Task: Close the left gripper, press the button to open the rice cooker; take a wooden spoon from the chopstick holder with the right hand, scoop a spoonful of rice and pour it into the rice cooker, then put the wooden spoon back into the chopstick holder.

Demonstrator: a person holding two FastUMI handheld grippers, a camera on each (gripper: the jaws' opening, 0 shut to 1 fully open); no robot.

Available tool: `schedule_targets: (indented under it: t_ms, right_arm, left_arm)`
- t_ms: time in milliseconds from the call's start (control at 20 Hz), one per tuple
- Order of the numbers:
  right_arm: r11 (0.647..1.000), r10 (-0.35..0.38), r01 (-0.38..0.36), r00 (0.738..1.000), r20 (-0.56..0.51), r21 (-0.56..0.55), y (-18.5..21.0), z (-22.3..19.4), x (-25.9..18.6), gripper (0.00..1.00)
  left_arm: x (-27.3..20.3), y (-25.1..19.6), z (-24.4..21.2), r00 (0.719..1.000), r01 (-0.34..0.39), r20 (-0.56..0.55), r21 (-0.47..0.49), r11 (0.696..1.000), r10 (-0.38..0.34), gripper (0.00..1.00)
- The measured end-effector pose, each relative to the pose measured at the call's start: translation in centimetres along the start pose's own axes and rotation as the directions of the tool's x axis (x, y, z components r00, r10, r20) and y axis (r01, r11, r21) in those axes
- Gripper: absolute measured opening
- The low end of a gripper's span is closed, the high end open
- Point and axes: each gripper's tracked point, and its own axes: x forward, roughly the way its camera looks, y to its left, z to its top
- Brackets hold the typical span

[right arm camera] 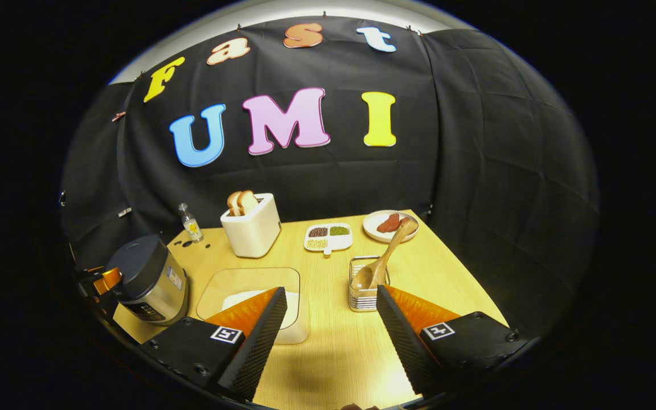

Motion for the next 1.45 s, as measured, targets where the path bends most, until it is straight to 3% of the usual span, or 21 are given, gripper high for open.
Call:
schedule_targets:
  t_ms: [250,450,550,650,1000,1200,1450]
  right_arm:
    - [1.000,0.000,0.001,0.986,0.167,-0.008,-1.4,6.3,-2.8,0.99]
    - [0.998,-0.044,0.055,0.962,0.270,-0.033,-4.8,9.5,-6.4,0.99]
    - [0.997,-0.069,0.075,0.955,0.287,-0.008,-6.4,9.4,-8.3,0.99]
    - [0.998,-0.070,0.069,0.966,0.250,0.016,-7.3,7.9,-9.7,0.98]
    - [0.999,-0.020,0.026,0.977,0.213,-0.027,-8.9,5.1,-11.2,0.98]
    - [1.000,-0.025,0.025,0.970,0.243,0.001,-8.3,6.4,-11.7,0.99]
    - [0.999,-0.031,0.037,0.958,0.284,-0.013,-6.4,7.6,-11.9,0.99]
  left_arm:
    - [-7.1,-4.2,7.4,0.983,0.068,0.174,-0.028,0.997,-0.062,0.96]
    - [-12.5,-9.0,11.6,0.956,0.115,0.274,-0.036,0.993,-0.101,0.96]
    - [-14.4,-11.6,11.7,0.949,0.157,0.285,-0.055,0.986,-0.135,0.96]
    - [-15.9,-13.5,11.3,0.943,0.194,0.290,-0.074,0.978,-0.165,0.94]
    - [-19.3,-14.5,9.9,0.955,0.127,0.278,-0.075,0.989,-0.101,0.96]
    - [-19.7,-14.2,9.6,0.959,0.115,0.264,-0.030,0.993,-0.103,0.96]
    - [-19.1,-12.8,9.6,0.959,0.129,0.264,-0.062,0.990,-0.108,0.96]
